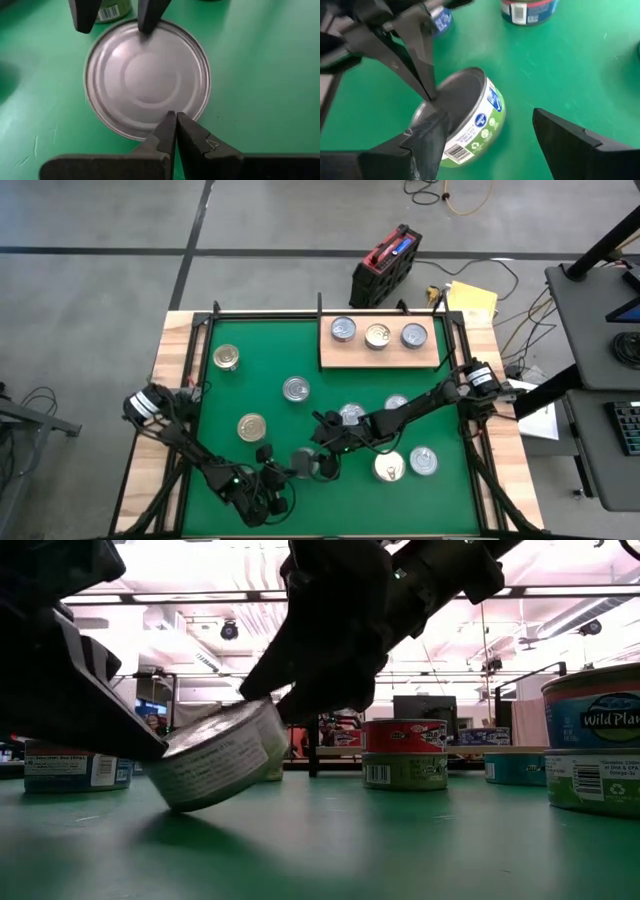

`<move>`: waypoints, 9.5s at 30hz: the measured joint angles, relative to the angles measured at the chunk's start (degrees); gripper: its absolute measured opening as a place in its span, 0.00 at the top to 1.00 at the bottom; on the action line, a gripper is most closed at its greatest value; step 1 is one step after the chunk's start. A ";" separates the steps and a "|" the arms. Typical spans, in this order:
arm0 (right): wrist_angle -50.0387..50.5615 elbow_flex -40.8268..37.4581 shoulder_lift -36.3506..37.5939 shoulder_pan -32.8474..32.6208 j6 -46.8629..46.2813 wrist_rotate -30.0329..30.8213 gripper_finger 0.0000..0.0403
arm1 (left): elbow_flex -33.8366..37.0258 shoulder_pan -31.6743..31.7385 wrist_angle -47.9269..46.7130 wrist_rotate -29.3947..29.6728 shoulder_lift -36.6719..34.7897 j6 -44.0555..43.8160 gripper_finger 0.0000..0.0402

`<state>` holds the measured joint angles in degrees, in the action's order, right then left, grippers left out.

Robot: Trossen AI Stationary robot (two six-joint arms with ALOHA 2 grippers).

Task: Stack canned seafood by type on shelf
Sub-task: Put the green tuna can on the shelf

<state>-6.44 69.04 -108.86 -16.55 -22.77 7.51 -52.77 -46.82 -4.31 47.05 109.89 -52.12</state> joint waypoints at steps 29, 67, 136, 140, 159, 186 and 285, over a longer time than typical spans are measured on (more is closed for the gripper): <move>0.59 -0.07 0.00 -0.03 -12.88 -6.45 0.31 | 0.26 0.58 8.89 6.35 6.18 -1.01 1.00; 9.33 17.73 -9.78 2.72 42.65 -7.73 0.67 | 0.09 -1.03 4.04 7.27 3.02 -0.70 1.00; 5.15 -21.62 39.09 -4.87 -9.96 2.16 0.66 | 27.92 21.22 66.85 -31.49 -31.41 46.10 1.00; 3.56 -21.62 38.75 -5.19 -5.99 6.84 0.66 | 25.09 21.24 67.81 -31.08 -27.69 44.37 0.98; -6.01 -21.59 38.56 -7.57 10.85 16.95 0.66 | 14.34 26.54 65.81 -31.00 -15.17 34.74 0.38; -8.83 -21.59 38.47 -7.73 10.65 17.57 0.66 | 4.57 28.54 56.16 -31.89 -11.90 45.03 0.45; 14.75 2.36 17.92 -15.93 75.86 51.39 0.67 | 24.53 29.75 86.03 -38.82 -12.70 -0.90 0.32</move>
<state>8.31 71.40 -90.93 -32.48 53.09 58.90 -28.24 -17.07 81.72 8.23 97.20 -53.02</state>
